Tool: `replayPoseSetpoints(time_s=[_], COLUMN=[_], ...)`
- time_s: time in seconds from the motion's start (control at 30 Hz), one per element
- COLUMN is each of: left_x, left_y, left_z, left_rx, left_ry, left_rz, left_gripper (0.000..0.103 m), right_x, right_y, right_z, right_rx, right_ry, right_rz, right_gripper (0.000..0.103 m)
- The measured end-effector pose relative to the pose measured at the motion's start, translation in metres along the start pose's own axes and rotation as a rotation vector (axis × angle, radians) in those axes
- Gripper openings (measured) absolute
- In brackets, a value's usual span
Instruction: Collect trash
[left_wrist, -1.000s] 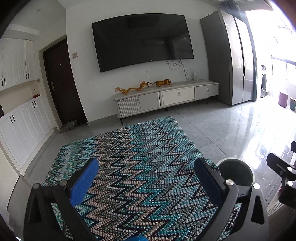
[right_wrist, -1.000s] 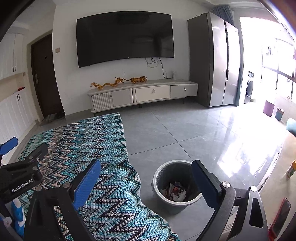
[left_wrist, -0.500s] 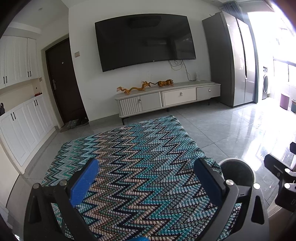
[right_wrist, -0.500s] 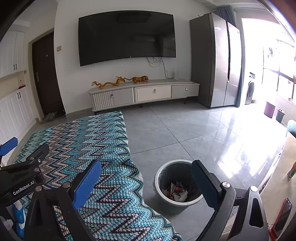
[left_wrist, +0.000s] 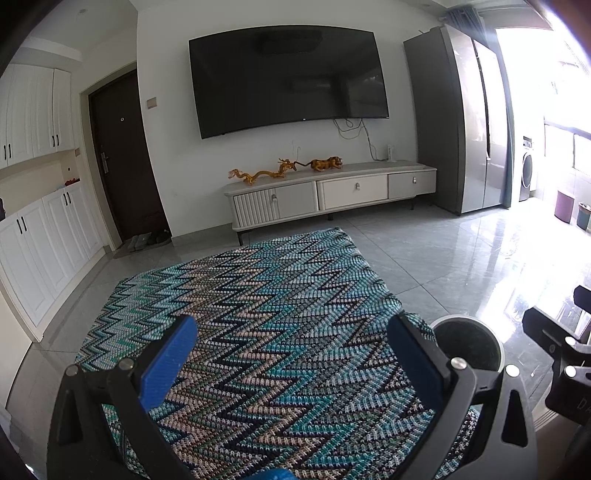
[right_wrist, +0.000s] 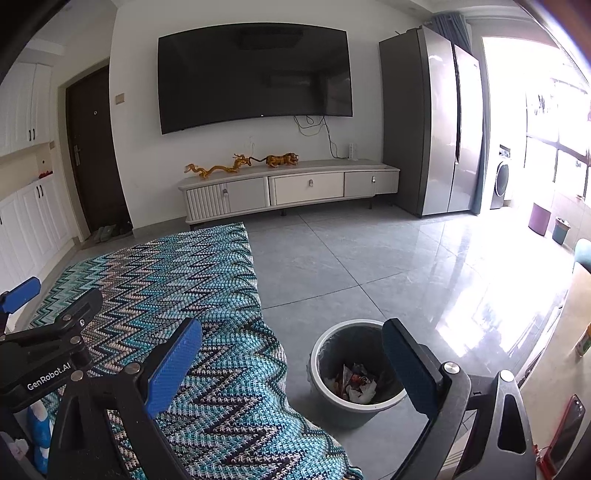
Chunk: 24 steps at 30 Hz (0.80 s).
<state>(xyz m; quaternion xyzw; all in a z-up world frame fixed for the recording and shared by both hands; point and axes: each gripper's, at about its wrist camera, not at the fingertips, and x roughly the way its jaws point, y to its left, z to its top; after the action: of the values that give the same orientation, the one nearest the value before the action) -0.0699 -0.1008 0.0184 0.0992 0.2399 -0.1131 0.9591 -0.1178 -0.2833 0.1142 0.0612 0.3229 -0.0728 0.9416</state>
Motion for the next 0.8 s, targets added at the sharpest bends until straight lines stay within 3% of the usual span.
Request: replayPoseSetpoints(time_s=[0.8], left_x=[-0.0024], left_y=[-0.0006], left_z=[-0.0028], left_rx=[0.003], left_ry=[-0.005], left_rz=[-0.006], left_gripper=[0.103], right_x=[-0.0021], right_y=[0.0041], right_z=[-0.0012], right_rx=[0.005], right_ry=[-0.011], right_rz=[0.005], right_gripper=[0.098])
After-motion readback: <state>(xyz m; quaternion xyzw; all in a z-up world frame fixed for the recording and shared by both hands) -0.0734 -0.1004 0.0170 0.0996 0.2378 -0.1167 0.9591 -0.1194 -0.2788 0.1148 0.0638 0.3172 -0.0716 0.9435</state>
